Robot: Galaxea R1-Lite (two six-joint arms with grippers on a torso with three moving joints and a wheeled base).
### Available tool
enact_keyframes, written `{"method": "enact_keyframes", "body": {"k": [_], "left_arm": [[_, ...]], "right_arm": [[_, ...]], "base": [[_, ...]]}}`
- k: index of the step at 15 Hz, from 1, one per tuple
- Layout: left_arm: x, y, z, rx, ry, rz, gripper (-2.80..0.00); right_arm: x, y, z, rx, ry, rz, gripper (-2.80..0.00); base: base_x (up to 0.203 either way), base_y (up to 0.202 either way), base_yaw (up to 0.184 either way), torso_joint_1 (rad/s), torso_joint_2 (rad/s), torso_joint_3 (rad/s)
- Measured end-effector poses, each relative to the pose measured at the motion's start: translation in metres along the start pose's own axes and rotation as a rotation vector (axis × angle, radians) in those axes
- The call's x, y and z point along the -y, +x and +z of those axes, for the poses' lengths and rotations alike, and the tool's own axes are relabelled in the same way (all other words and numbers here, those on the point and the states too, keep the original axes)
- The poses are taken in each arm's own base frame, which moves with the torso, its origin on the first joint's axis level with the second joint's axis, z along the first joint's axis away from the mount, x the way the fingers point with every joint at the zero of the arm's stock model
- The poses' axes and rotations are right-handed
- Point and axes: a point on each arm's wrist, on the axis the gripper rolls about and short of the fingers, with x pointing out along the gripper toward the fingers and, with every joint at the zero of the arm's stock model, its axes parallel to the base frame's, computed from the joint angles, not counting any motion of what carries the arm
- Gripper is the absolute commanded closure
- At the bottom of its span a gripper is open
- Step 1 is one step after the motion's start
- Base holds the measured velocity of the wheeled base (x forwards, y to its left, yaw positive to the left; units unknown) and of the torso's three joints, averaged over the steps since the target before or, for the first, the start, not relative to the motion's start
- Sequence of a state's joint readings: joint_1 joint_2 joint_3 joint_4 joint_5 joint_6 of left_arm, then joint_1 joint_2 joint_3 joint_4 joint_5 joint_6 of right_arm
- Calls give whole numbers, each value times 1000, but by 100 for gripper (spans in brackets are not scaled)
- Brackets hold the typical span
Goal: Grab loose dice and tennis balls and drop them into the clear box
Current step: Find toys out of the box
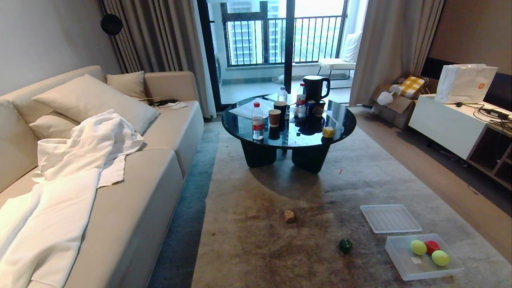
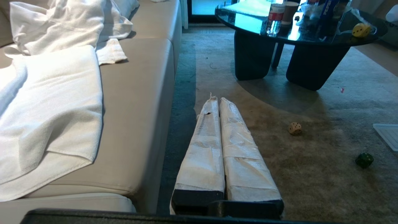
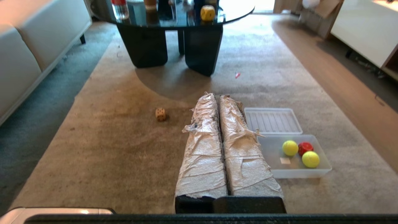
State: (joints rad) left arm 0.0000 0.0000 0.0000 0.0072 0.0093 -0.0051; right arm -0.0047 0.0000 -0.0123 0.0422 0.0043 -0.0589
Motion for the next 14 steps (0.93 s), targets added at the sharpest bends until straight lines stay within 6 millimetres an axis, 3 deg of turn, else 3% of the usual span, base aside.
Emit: {"method": "enact_keyframes", "body": {"k": [6, 14], "left_arm": [[0, 0, 0, -2, -1, 0, 0], [0, 0, 0, -2, -1, 0, 0]], "right_arm": [[0, 0, 0, -2, 0, 0, 0], [0, 0, 0, -3, 0, 0, 0]], "base": [[0, 0, 0, 1, 2, -32], [166, 153, 1, 2, 0, 0]]}}
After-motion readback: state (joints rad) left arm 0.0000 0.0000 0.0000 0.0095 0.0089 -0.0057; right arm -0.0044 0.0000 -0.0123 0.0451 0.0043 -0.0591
